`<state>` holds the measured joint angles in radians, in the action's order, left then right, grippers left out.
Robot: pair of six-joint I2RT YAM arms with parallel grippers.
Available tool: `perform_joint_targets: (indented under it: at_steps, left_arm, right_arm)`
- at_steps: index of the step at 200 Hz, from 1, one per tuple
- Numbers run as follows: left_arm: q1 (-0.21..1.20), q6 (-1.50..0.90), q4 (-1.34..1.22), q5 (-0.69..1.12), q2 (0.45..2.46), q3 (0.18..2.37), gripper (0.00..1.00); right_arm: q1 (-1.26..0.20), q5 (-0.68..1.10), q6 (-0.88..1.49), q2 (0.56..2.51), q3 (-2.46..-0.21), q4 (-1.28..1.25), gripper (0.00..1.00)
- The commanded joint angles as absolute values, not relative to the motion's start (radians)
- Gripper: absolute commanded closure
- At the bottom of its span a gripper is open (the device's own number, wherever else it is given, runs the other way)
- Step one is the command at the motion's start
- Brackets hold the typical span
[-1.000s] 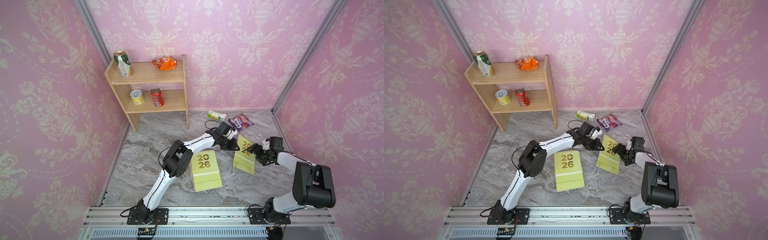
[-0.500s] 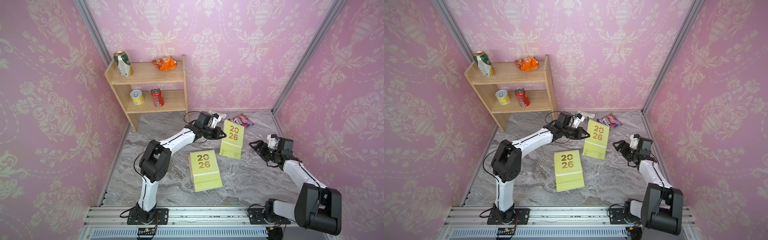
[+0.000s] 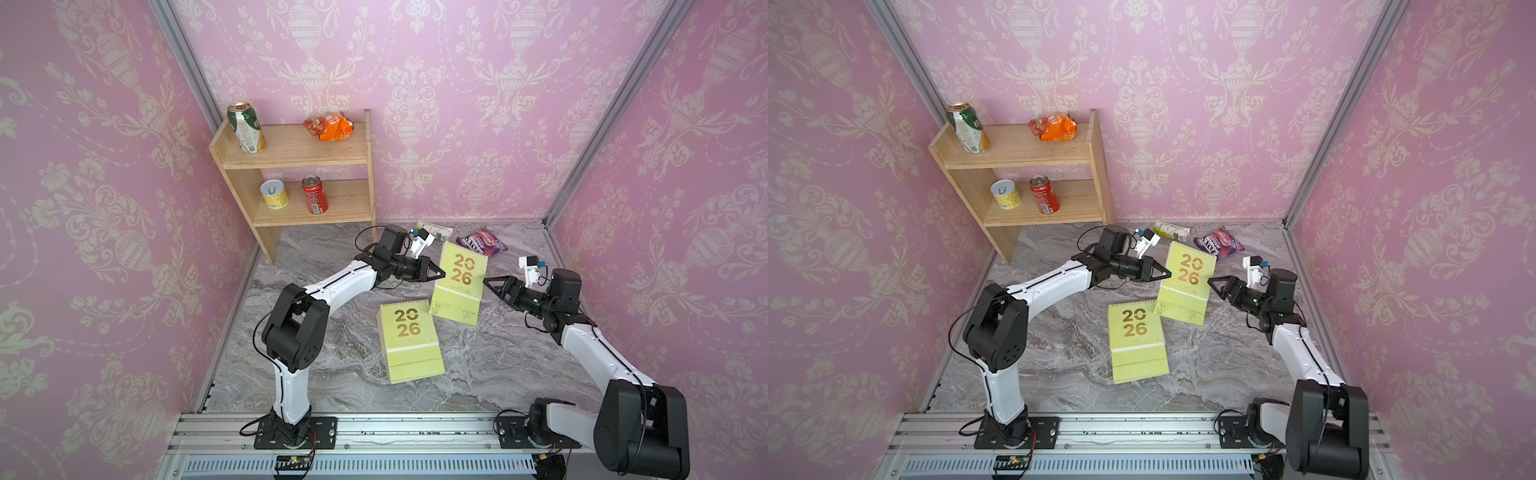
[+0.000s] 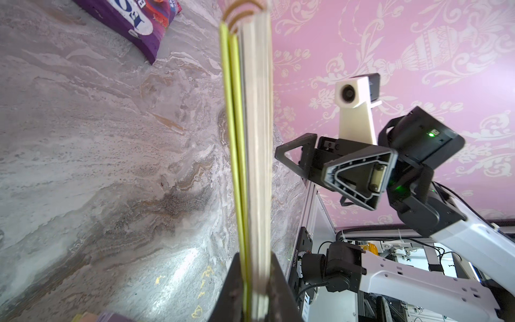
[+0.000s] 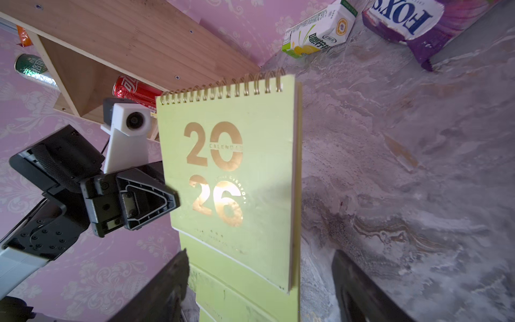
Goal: Stack the calendars
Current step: Pick up the calendar at the center of the board.
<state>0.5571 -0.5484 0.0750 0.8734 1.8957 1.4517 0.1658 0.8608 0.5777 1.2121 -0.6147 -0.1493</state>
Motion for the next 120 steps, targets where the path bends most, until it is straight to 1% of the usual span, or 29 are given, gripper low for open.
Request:
perform_joint_targets:
  at_steps: [1,60,76,86,120]
  left_arm:
    - [0.549,-0.500,0.036,0.961,1.814,1.440,1.00]
    - [0.548,-0.548,-0.062,1.034,1.783,1.392,1.00]
    - [0.548,-0.548,-0.068,1.037,1.774,1.384,1.00]
    - [0.548,-0.546,-0.065,1.038,1.772,1.381,1.00]
    - [0.548,-0.546,-0.074,1.034,1.768,1.368,1.00]
  right_arm:
    - [0.152,0.909,0.584,1.248,-0.650,-0.208,0.19]
    - [0.097,0.976,0.592,1.318,-0.666,-0.306,0.22]
    - [0.074,0.995,0.632,1.329,-0.669,-0.347,0.25]
    - [0.059,1.007,0.636,1.336,-0.675,-0.361,0.29]
    - [0.006,1.027,0.627,1.349,-0.701,-0.359,0.56]
